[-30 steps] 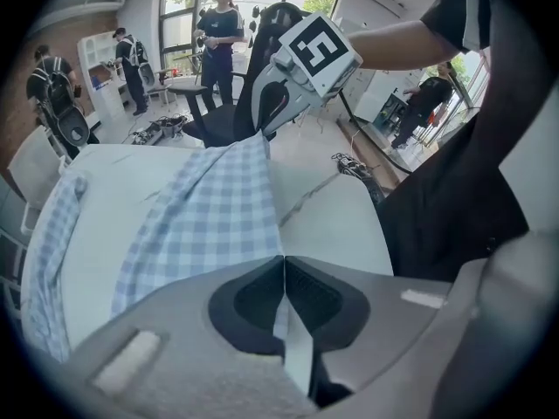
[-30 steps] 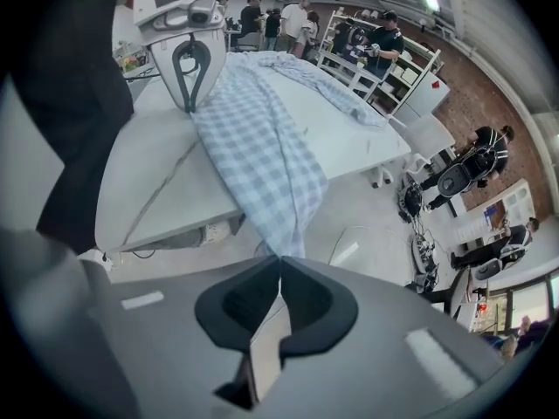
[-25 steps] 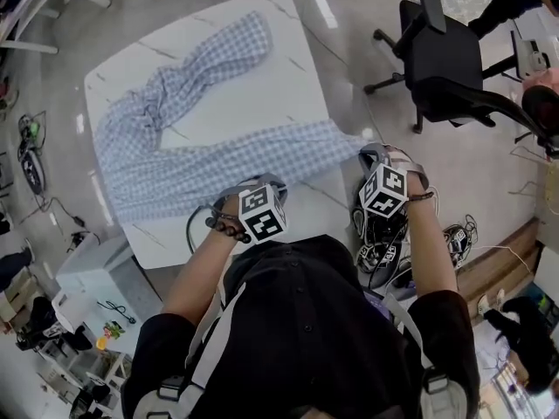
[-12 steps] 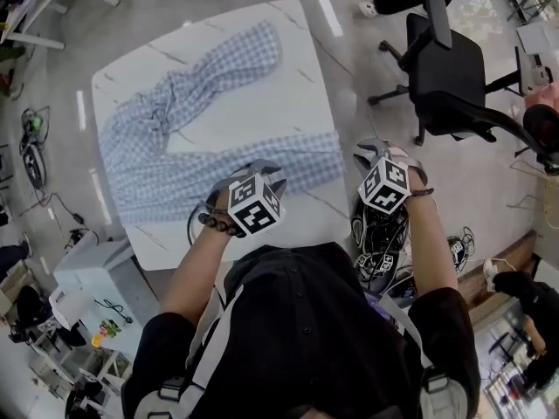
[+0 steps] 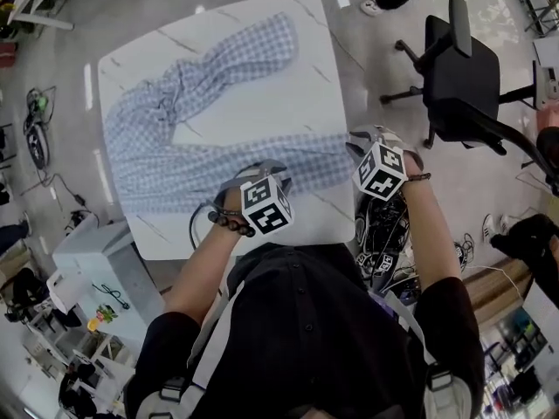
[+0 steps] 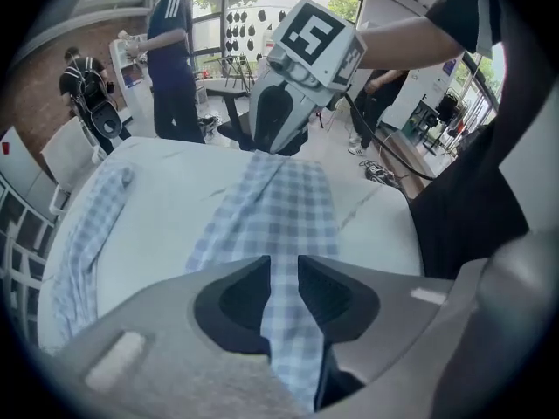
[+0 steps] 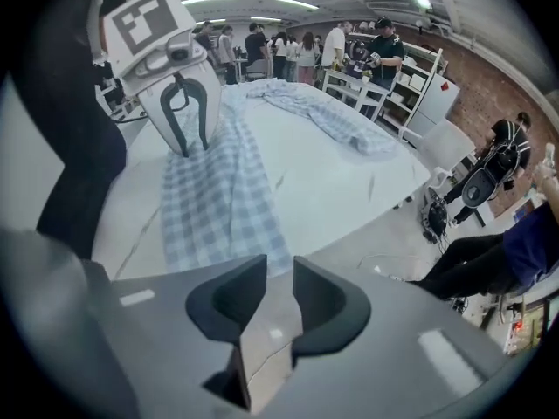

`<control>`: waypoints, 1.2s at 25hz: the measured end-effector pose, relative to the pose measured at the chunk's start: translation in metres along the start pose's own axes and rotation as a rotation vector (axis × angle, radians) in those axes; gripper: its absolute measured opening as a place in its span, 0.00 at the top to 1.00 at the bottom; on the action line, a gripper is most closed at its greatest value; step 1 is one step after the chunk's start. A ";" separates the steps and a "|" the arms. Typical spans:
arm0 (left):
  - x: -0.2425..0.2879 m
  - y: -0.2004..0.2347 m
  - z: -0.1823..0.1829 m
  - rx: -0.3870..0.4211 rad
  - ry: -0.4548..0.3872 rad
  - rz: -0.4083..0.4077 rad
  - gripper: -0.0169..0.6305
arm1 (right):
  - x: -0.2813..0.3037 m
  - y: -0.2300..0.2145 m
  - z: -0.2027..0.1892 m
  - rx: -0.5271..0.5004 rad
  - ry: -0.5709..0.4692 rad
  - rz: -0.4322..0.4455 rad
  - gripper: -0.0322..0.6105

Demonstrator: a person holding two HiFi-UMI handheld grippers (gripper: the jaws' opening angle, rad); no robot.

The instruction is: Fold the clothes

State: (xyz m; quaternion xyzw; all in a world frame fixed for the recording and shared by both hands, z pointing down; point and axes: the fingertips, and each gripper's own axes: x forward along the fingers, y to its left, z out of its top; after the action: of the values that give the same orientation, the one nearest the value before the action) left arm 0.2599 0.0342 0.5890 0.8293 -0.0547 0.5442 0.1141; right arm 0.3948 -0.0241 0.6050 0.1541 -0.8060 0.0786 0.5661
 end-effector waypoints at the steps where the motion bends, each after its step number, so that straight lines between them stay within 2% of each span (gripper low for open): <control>1: 0.001 0.000 -0.001 -0.012 -0.001 -0.002 0.81 | 0.001 0.001 0.002 -0.001 0.001 0.015 0.79; 4: 0.004 0.001 -0.006 -0.046 0.001 -0.014 0.81 | 0.006 0.003 0.002 -0.003 0.011 0.042 0.79; 7: 0.008 0.002 -0.010 -0.060 0.007 -0.021 0.82 | 0.009 0.002 0.002 0.038 -0.002 0.083 0.80; 12: 0.016 -0.002 -0.017 -0.058 0.032 -0.027 0.82 | 0.006 0.009 0.004 0.053 0.007 0.170 0.92; 14: 0.017 -0.002 -0.017 -0.061 0.030 -0.022 0.84 | 0.006 0.006 0.003 0.031 0.008 0.156 0.93; 17: 0.017 -0.001 -0.016 -0.068 0.030 -0.020 0.85 | 0.005 -0.006 0.005 0.009 -0.010 0.090 0.93; 27: 0.019 0.001 -0.014 -0.070 0.032 -0.016 0.85 | 0.000 -0.053 0.008 0.046 -0.024 -0.043 0.93; 29: 0.019 0.001 -0.014 -0.070 0.037 -0.018 0.85 | 0.001 -0.051 0.012 0.049 -0.040 -0.049 0.91; 30: 0.019 0.001 -0.015 -0.070 0.040 -0.021 0.85 | 0.001 -0.049 0.012 0.044 -0.044 -0.050 0.87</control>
State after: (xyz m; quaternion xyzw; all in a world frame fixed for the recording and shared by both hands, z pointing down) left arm 0.2542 0.0377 0.6118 0.8144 -0.0628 0.5571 0.1498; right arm 0.4001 -0.0745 0.5992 0.1884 -0.8121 0.0787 0.5466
